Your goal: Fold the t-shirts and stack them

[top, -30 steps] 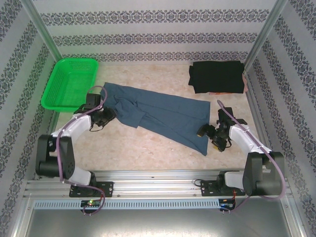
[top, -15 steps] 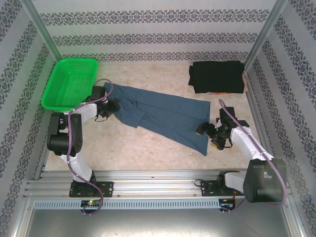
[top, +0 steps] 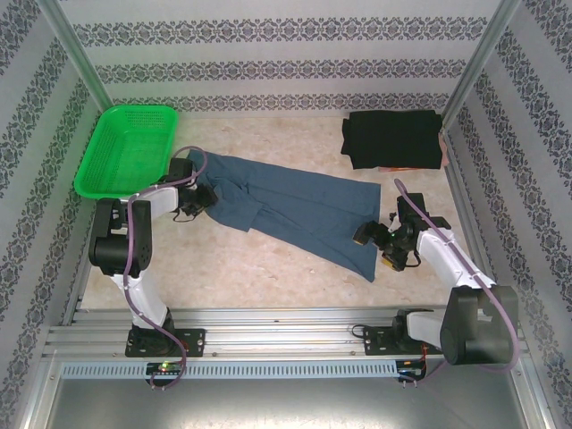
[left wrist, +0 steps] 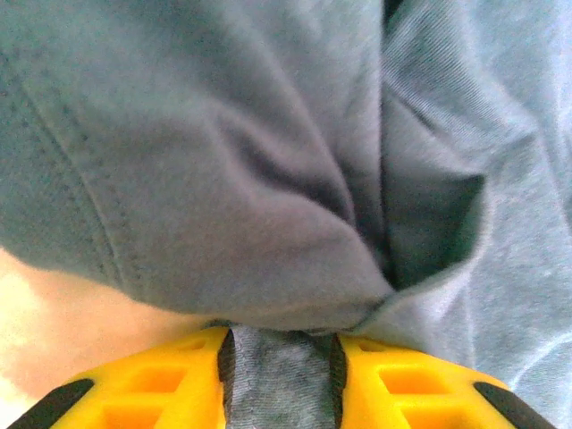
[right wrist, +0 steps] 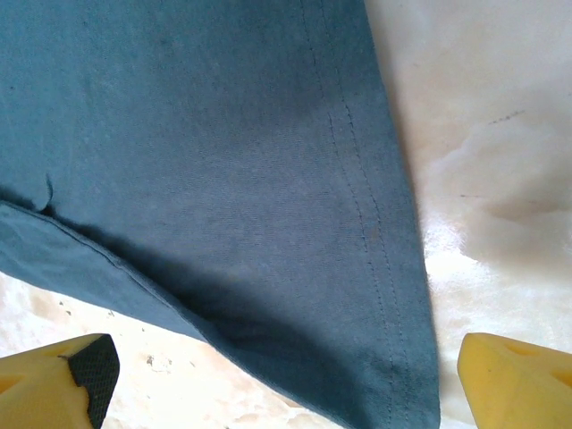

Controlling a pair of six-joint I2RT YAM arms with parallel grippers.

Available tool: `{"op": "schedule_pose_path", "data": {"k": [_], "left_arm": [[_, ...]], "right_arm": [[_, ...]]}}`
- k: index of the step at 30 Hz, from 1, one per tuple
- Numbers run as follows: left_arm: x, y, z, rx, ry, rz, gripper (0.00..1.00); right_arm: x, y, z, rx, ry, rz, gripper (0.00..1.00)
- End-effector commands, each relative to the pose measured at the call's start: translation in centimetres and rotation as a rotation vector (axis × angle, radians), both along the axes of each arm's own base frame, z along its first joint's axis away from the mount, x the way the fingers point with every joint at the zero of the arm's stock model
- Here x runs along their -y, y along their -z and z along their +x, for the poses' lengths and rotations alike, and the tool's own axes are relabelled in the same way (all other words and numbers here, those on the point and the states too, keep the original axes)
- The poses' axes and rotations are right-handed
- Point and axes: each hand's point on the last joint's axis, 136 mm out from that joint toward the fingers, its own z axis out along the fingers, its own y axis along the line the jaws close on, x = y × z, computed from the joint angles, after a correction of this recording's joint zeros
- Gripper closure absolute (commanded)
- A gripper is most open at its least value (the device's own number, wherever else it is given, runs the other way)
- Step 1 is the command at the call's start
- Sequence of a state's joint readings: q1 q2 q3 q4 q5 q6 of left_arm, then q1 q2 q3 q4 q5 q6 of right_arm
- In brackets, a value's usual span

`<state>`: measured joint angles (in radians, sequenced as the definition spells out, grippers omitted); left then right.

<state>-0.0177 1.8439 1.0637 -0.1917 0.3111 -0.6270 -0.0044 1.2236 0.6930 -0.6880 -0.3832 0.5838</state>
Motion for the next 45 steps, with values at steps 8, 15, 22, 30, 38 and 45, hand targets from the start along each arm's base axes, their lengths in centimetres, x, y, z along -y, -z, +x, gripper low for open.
{"op": "schedule_pose_path", "data": {"k": [8, 15, 22, 30, 38, 45], "left_arm": [[-1.4, -1.1, -2.2, -0.032, -0.019, 0.066, 0.57], [-1.8, -0.1, -2.9, -0.082, -0.018, 0.089, 0.62], [-1.8, 1.8, -1.7, -0.114, -0.017, 0.097, 0.67], [-0.6, 2.4, 0.6, -0.112, 0.01, 0.08, 0.8], [0.2, 1.6, 1.5, -0.099, 0.046, 0.089, 1.0], [0.2, -2.1, 1.3, -0.037, 0.054, 0.104, 1.0]], "right_arm": [[0.0, -0.7, 0.3, 0.008, -0.021, -0.003, 0.02], [0.0, -0.7, 0.3, 0.008, -0.022, -0.001, 0.02], [0.1, -0.6, 0.2, 0.003, -0.019, -0.007, 0.02], [0.7, 0.0, -0.4, -0.03, 0.016, -0.031, 0.02], [0.9, 0.4, -0.6, -0.049, 0.032, -0.037, 0.02], [0.7, 0.1, -0.2, -0.03, 0.028, -0.022, 0.02]]}}
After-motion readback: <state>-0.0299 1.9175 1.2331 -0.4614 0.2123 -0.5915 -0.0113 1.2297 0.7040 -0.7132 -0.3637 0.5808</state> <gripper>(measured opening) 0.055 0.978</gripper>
